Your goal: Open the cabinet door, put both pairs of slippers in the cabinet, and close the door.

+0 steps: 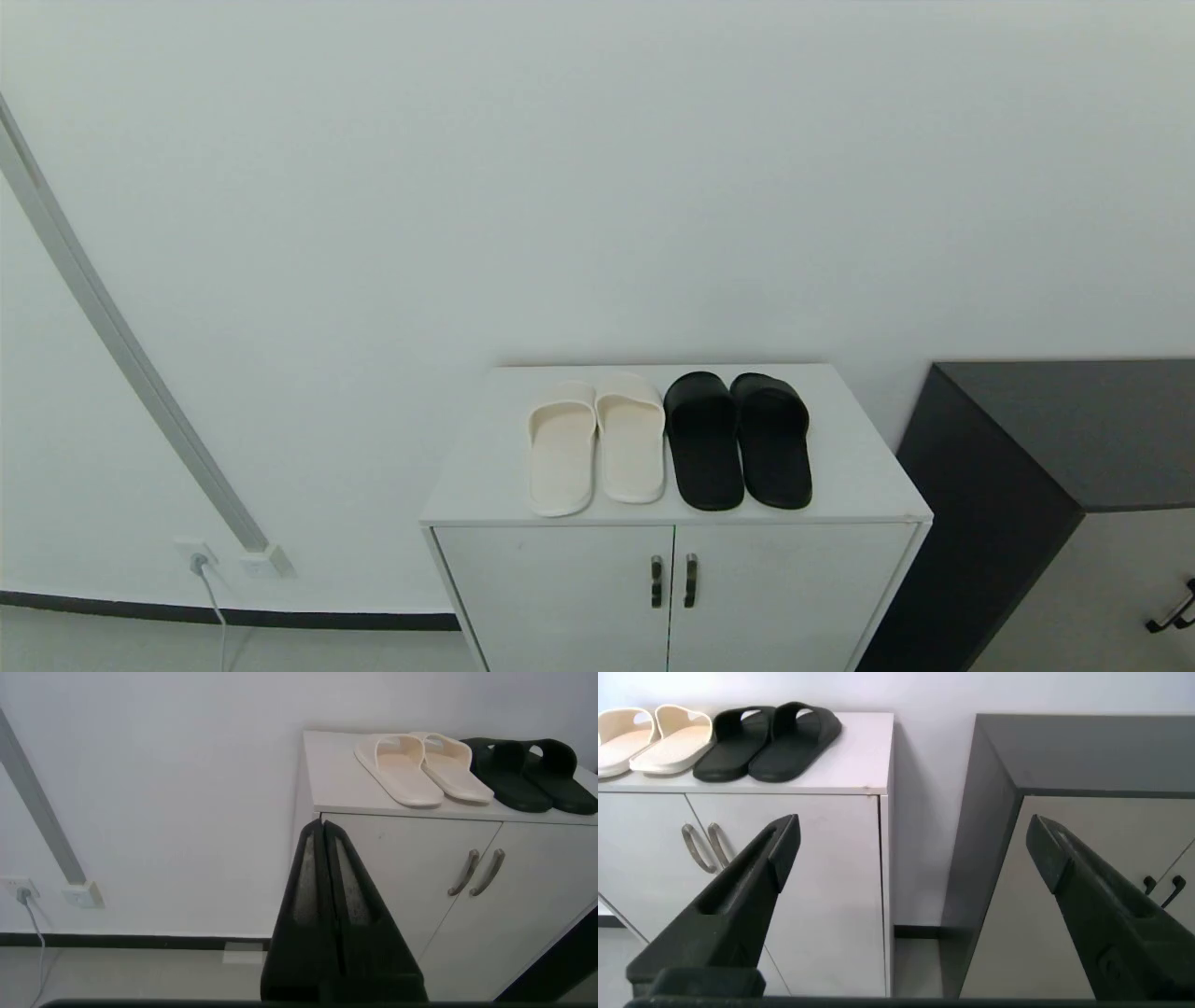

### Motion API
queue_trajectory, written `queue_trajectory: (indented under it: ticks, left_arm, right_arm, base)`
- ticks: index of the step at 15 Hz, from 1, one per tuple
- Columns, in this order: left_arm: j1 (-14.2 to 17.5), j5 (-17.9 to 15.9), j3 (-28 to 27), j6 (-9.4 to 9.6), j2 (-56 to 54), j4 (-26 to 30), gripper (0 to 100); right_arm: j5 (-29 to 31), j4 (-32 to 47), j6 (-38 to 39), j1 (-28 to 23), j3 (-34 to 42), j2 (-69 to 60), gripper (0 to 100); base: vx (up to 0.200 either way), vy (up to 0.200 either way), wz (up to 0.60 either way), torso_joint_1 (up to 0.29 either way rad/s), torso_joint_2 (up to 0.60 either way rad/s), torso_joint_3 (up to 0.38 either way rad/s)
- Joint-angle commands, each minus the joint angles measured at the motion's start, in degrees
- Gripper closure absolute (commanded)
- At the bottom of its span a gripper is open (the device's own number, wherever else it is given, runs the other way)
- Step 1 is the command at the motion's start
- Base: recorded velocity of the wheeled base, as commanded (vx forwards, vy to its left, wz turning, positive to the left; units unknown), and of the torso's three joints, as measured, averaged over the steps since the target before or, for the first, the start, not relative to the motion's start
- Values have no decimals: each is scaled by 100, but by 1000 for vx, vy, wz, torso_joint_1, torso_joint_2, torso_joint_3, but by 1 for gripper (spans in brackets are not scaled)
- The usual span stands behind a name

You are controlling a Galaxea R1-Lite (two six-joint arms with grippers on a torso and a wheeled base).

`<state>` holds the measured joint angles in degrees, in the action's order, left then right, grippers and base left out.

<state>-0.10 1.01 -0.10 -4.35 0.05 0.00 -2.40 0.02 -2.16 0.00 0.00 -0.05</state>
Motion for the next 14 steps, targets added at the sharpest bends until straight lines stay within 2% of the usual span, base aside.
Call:
queue_trajectory:
  ticks: [1, 11, 12, 13, 14]
  left_arm:
    - [1, 4, 1, -4, 4, 0, 100]
    - [1, 4, 1, 5, 4, 0, 100]
    - [1, -22, 1, 22, 4, 0, 100]
    - [1, -57, 1, 31, 4, 0, 100]
    - [1, -57, 1, 31, 4, 0, 100]
  right_arm:
    - [-6, 6, -22, 0, 0, 14, 0]
    - [-155, 6, -145, -26, 0, 110, 0]
    - [-111, -55, -171, -44, -158, 251, 0]
    - [-120, 59, 339, -9, -1503, 910, 0]
    - [-322, 437, 409, -9, -1960, 1446, 0]
  base:
    - [0, 0, 0, 0, 0, 0]
    - [0, 0, 0, 0, 0, 0]
    - [0, 0, 0, 0, 0, 0]
    - [0, 0, 0, 0, 0, 0]
    - [0, 0, 0, 0, 0, 0]
